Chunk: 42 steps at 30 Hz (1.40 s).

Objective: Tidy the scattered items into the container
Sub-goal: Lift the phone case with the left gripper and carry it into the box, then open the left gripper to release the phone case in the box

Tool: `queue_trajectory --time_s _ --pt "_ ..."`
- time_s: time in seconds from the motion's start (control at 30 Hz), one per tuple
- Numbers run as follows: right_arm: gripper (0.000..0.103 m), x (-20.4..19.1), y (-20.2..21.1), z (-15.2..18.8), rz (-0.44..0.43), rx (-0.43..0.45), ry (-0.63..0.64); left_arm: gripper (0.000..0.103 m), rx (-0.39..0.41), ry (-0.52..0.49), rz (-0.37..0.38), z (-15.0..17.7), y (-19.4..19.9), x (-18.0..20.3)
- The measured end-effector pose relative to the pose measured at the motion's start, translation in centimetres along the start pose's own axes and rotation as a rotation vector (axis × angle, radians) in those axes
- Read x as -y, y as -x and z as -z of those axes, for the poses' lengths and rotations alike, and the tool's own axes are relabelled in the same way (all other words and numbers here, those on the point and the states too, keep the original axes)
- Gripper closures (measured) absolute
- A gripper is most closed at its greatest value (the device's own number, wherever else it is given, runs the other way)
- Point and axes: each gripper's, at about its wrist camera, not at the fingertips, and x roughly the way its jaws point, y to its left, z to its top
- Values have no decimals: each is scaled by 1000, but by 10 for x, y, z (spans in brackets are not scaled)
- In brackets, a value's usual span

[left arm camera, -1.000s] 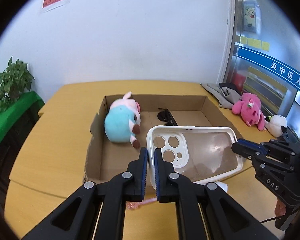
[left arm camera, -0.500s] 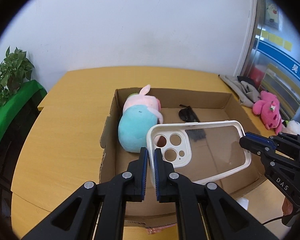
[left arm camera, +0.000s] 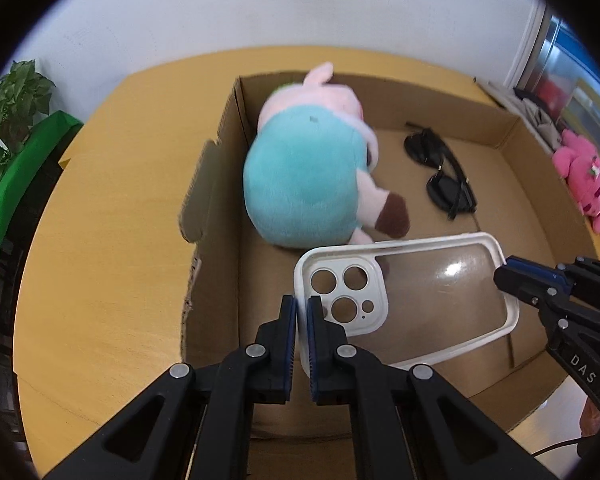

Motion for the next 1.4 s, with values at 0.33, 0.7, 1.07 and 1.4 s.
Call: queue_trajectory --time_s 0.33,0.7,1.07,1.4 --pt "93 -4 -27 2 15 -99 5 99 -83 -18 -59 -3 -21 0" --pt "93 -14 -56 6 17 -224 16 99 -166 -48 -106 3 -42 0" --pt "82 -8 -53 7 -19 -218 -18 98 -147 -31 -105 6 -35 1" --pt "7 2 45 40 -24 108 -58 37 170 12 -57 29 56 13"
